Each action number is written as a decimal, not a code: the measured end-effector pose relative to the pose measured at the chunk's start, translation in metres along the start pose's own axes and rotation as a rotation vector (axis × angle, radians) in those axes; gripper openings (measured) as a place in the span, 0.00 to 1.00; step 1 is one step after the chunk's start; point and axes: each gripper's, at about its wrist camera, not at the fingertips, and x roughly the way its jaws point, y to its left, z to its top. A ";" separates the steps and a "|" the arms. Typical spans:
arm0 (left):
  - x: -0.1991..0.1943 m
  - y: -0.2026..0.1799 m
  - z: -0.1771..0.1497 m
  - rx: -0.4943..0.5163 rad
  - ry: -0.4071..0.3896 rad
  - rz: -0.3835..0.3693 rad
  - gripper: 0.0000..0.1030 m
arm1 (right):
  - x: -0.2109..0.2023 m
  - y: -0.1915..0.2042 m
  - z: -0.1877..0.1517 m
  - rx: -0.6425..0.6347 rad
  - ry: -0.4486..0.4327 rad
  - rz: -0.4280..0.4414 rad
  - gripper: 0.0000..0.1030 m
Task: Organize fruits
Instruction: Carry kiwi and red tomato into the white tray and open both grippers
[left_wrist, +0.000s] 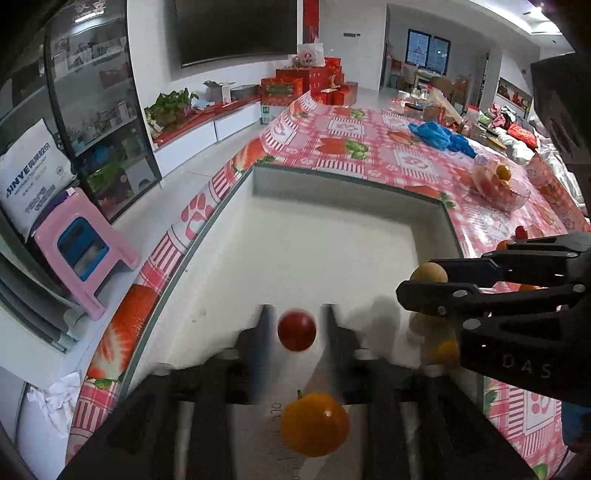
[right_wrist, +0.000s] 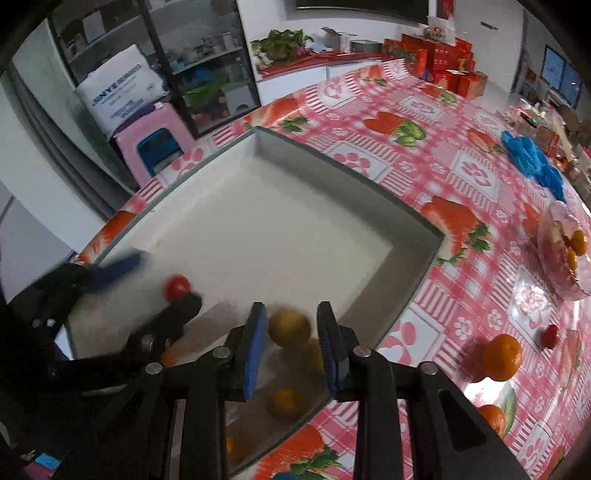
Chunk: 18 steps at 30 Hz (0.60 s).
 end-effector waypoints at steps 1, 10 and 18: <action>-0.001 0.002 -0.002 -0.005 -0.012 0.046 0.84 | 0.000 -0.001 0.000 0.006 0.001 0.008 0.49; -0.014 0.007 -0.006 -0.028 -0.073 0.059 0.94 | -0.012 -0.005 -0.001 0.034 -0.030 0.025 0.80; -0.022 -0.006 -0.007 -0.001 -0.048 0.049 0.94 | -0.030 -0.014 -0.015 0.018 -0.063 -0.019 1.00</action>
